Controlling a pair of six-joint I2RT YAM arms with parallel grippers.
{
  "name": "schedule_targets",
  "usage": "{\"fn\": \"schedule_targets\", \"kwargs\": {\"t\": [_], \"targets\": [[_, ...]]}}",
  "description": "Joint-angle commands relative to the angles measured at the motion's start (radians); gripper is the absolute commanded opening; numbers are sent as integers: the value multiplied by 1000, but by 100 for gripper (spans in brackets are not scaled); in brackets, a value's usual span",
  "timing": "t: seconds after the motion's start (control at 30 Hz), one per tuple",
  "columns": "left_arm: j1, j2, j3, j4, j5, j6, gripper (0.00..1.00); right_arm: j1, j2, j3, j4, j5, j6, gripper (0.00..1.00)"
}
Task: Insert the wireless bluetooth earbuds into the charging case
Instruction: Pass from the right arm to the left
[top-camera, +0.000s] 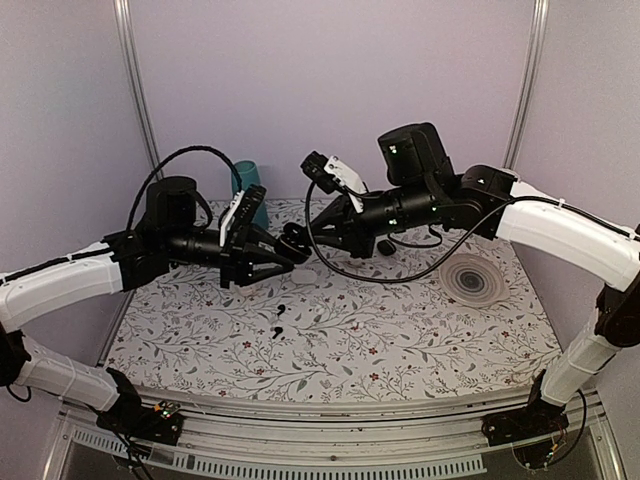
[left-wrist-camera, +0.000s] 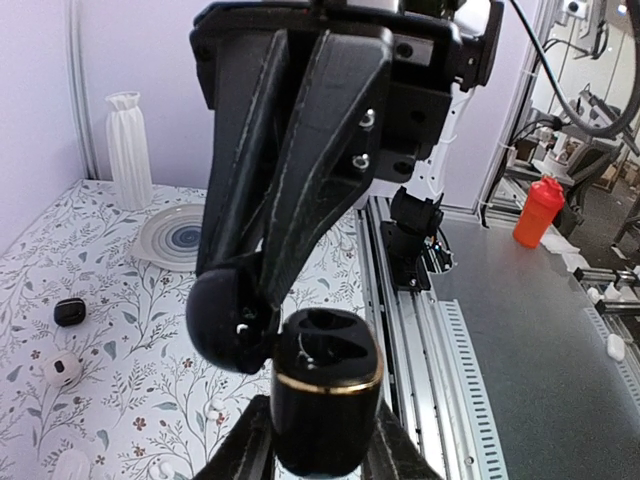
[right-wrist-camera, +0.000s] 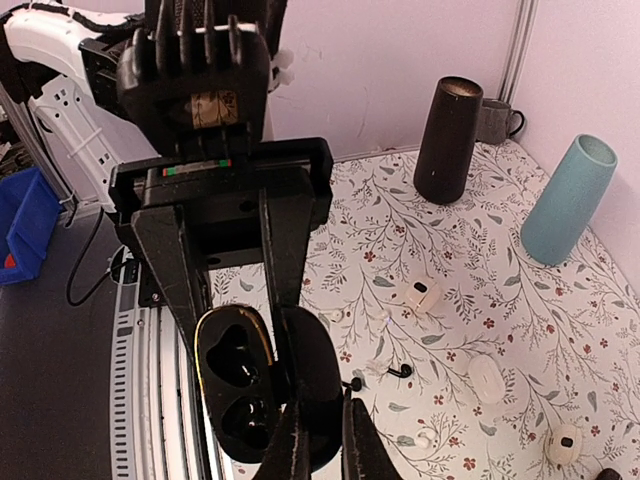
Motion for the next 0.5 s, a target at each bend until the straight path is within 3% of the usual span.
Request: {"fn": "schedule_targets", "kwargs": {"t": [0.0,0.47], "targets": [[-8,-26,-35,95,-17,-52,31,2,-41,-13,41,13,14,4],[-6,-64,-70,193,-24,-111,37,2,-34,-13,43,6,14,3]]}}
